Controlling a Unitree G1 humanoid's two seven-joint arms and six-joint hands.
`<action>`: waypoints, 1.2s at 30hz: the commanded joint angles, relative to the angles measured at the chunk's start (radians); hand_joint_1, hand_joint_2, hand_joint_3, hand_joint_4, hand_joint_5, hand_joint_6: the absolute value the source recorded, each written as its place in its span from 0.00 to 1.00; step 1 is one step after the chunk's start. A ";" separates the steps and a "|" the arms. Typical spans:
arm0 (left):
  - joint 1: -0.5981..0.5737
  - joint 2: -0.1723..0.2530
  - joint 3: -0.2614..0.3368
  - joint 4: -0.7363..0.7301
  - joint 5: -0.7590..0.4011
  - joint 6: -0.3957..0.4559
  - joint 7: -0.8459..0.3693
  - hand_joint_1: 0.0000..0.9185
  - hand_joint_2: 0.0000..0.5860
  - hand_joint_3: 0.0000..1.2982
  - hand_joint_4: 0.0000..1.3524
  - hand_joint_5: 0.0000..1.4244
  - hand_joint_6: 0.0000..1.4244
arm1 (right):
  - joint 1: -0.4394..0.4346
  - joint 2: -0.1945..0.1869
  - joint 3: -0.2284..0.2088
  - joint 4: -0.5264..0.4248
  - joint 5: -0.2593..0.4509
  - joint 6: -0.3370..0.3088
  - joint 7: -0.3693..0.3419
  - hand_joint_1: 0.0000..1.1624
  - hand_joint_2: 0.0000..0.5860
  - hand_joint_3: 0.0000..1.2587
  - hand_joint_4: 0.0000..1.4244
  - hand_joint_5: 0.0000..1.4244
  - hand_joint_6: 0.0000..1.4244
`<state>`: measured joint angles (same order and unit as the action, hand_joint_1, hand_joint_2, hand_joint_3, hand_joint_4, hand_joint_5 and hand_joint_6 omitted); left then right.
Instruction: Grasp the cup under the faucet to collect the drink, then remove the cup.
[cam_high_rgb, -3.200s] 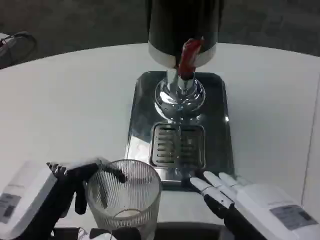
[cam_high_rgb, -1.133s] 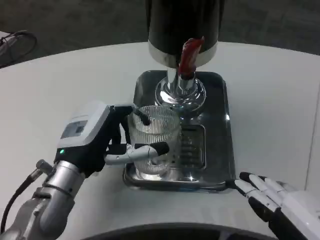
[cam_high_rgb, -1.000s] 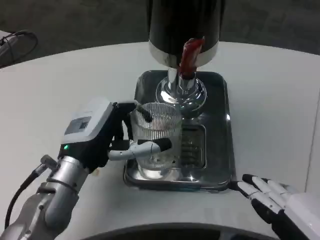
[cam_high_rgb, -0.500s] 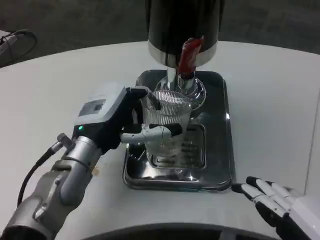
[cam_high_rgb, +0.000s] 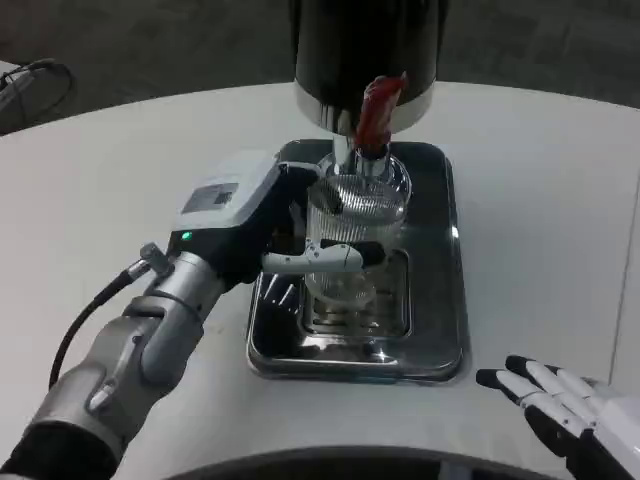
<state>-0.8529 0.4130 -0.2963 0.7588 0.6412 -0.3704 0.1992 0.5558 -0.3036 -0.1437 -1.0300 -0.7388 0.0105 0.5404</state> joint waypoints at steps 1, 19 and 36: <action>-0.014 0.009 -0.009 0.003 0.000 0.006 -0.018 0.21 0.25 0.47 0.38 0.53 0.48 | 0.009 0.001 0.000 -0.017 0.004 -0.001 0.003 0.25 0.81 0.07 0.00 0.00 0.00; -0.036 0.033 0.012 0.041 -0.054 -0.054 -0.056 0.01 0.07 0.29 0.18 0.39 0.34 | -0.038 -0.003 0.031 -0.003 -0.015 0.030 0.022 0.24 0.79 0.09 0.00 0.00 0.01; 0.064 0.101 0.107 -0.090 -0.162 -0.108 -0.080 0.00 0.05 0.25 0.19 0.38 0.34 | -0.093 -0.011 0.051 0.022 -0.019 0.059 0.021 0.24 0.79 0.10 0.00 0.00 0.01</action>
<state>-0.8289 0.4860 -0.2160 0.7040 0.5109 -0.4623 0.1397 0.4657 -0.3168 -0.0946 -1.0196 -0.7582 0.0558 0.5567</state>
